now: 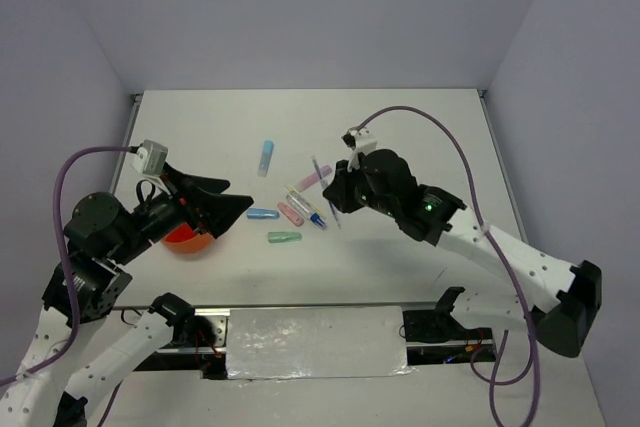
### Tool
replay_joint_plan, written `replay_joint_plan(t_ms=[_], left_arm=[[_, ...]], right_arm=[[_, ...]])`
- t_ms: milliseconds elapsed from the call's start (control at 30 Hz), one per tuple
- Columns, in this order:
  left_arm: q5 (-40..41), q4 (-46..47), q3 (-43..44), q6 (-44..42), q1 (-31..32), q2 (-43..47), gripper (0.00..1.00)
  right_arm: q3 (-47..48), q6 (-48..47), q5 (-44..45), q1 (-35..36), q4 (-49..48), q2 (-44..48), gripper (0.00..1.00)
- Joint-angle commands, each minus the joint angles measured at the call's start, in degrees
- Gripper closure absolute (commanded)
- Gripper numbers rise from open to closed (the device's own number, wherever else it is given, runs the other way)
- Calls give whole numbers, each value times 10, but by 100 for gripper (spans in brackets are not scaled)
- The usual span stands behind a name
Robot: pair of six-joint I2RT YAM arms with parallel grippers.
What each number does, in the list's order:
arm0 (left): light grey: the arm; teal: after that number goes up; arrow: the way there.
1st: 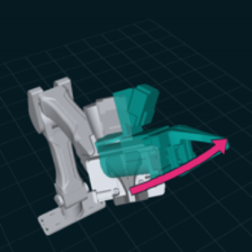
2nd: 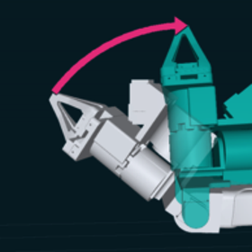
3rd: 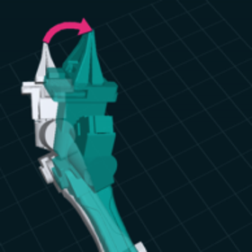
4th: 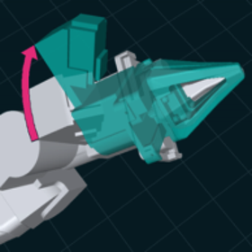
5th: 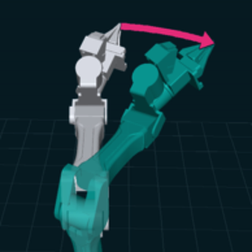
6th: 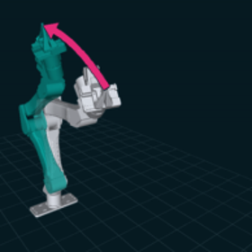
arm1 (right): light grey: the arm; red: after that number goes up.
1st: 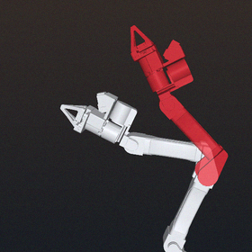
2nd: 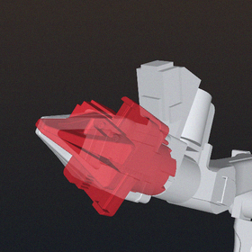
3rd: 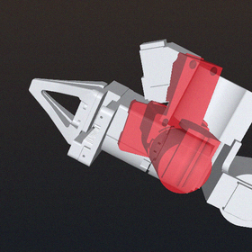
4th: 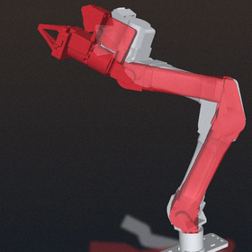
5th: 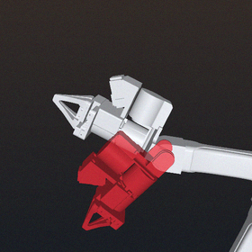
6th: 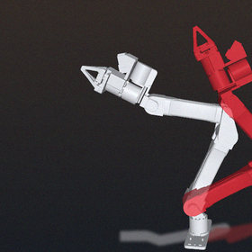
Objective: Sort the stationery into containers
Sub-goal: Pick up the pen from the center of the board.
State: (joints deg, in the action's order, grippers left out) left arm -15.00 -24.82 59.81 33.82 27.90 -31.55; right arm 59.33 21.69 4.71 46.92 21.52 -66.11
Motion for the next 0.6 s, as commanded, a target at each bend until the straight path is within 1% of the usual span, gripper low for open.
replay_joint_plan(t_ms=[0,100,200,333,467,567], left_arm=[[-56,110,-4,48,0,-9,1],[-64,128,-14,54,0,-22,1],[-78,152,-31,62,0,-30,1],[-91,174,-50,63,0,-40,1],[-91,174,-58,55,0,-44,1],[-84,160,-58,44,0,-50,1]], right_arm=[[-19,30,-44,30,-68,53,97],[-25,48,-44,63,-111,75,97],[-17,55,-65,92,-128,62,97],[-4,56,-52,140,-150,46,97],[13,51,-27,168,-147,32,97],[18,49,-26,183,-158,33,97]])
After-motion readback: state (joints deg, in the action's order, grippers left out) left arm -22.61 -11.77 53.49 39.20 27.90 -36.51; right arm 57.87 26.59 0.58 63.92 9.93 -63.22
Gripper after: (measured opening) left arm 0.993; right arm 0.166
